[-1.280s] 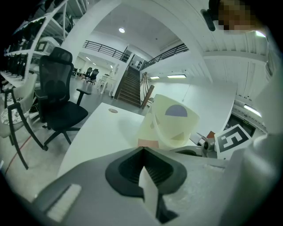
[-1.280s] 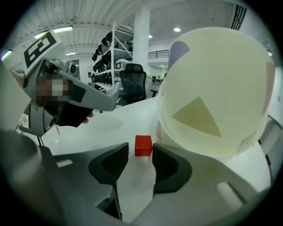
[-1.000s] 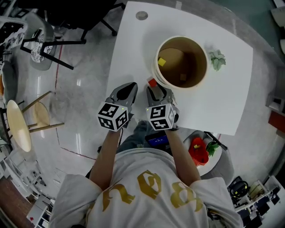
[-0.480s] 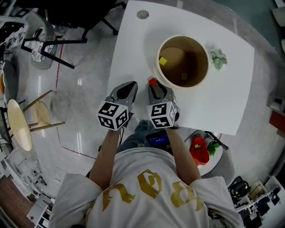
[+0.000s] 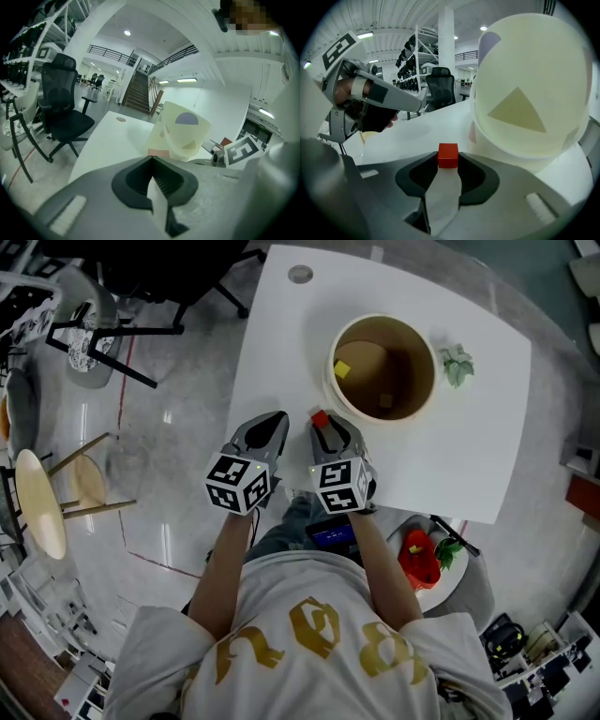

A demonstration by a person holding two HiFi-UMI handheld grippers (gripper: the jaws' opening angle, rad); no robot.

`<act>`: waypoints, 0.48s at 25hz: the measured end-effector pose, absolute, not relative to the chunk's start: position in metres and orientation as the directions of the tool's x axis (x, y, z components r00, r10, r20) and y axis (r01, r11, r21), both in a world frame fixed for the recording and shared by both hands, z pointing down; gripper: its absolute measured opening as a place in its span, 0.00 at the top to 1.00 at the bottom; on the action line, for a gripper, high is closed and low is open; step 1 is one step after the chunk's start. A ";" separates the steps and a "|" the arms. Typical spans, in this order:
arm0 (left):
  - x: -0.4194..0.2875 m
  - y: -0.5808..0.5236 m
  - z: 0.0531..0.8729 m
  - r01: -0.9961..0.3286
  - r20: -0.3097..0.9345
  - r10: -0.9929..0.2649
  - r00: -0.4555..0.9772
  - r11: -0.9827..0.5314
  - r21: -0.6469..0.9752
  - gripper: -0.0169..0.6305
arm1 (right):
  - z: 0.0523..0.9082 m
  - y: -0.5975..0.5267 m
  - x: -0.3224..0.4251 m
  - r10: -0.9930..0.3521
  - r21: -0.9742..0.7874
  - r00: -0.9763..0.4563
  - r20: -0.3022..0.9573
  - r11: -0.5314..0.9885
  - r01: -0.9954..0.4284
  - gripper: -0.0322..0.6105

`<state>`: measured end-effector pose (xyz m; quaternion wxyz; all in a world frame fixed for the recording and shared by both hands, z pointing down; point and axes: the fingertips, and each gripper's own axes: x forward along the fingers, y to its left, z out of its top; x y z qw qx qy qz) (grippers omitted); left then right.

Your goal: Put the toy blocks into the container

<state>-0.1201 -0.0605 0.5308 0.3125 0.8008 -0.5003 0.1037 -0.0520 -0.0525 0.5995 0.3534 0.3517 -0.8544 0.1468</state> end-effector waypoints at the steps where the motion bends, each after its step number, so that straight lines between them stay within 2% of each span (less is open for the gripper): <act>1: -0.119 -0.060 0.530 -0.866 0.477 -0.737 0.478 -0.307 0.395 0.97 | 0.599 -0.051 -0.052 -0.497 -0.004 -0.505 0.705 0.709 -0.705 0.71; 12: -0.117 -0.058 0.514 -0.862 0.447 -0.751 0.486 -0.328 0.386 0.97 | 0.584 -0.044 -0.051 -0.517 -0.018 -0.530 0.672 0.704 -0.710 0.71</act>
